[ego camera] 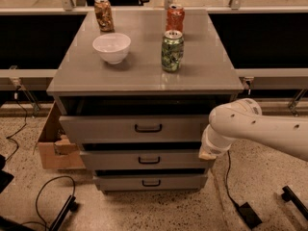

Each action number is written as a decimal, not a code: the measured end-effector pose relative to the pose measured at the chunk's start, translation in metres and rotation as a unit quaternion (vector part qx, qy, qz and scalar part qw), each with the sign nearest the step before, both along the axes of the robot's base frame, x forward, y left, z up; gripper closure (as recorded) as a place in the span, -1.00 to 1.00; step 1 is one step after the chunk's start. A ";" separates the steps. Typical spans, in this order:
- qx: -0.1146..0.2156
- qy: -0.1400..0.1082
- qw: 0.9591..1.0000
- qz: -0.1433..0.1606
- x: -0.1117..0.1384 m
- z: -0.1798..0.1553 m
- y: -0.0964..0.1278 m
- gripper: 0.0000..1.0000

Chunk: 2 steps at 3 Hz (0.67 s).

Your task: Close top drawer

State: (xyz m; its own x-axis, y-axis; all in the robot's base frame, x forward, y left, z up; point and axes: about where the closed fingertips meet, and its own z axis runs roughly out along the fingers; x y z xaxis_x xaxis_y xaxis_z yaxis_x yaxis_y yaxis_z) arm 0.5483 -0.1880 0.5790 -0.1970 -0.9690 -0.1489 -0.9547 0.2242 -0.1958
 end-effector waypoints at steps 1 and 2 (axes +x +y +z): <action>0.008 -0.029 1.000 0.005 0.057 0.013 -0.005 1.00; 0.008 -0.029 1.000 0.005 0.054 0.013 -0.005 1.00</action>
Offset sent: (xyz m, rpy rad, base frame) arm 0.1298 -0.0096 0.0319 0.0357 -0.1335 0.0212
